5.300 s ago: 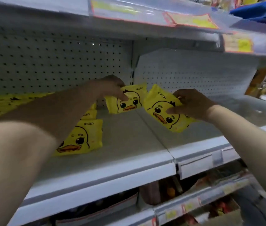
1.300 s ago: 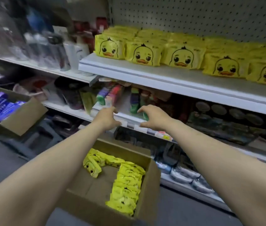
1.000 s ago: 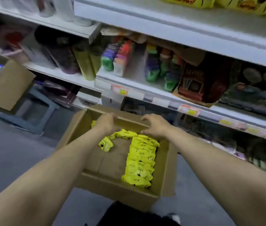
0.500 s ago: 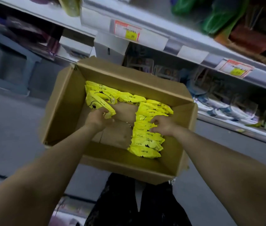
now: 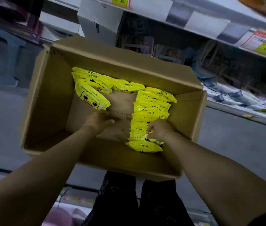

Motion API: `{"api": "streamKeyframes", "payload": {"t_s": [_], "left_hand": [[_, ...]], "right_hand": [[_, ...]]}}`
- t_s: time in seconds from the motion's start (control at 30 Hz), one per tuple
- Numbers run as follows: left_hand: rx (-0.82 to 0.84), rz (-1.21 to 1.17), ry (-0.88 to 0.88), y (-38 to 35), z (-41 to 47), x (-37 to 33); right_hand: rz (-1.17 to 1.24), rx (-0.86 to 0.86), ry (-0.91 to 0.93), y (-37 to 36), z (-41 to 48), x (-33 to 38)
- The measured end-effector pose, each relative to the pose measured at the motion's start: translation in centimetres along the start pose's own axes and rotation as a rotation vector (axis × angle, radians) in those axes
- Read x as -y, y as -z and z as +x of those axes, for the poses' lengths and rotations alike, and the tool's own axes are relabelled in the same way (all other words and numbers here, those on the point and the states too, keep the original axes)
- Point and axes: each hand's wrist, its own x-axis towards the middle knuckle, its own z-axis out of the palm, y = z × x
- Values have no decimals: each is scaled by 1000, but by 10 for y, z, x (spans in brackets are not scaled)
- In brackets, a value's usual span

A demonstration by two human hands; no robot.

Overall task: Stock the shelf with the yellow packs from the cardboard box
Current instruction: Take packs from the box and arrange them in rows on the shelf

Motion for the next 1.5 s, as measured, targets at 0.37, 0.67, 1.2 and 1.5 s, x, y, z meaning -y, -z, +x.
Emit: {"api": "streamKeyframes", "payload": {"t_s": [0.37,0.67,1.2,1.5], "left_hand": [[25,-143,-95,-12,13,-1],[378,-514,-174,-26,-3,-27],[254,-765,-171,-13,-11,-42],[253,-811,-34,-15,-11,-44]], "right_hand": [[97,-146,-44,-25,-1,3],[498,122,194,24,-11,11],[838,-58,172,53,-30,12],[897,-106,78,63,-37,17]]}}
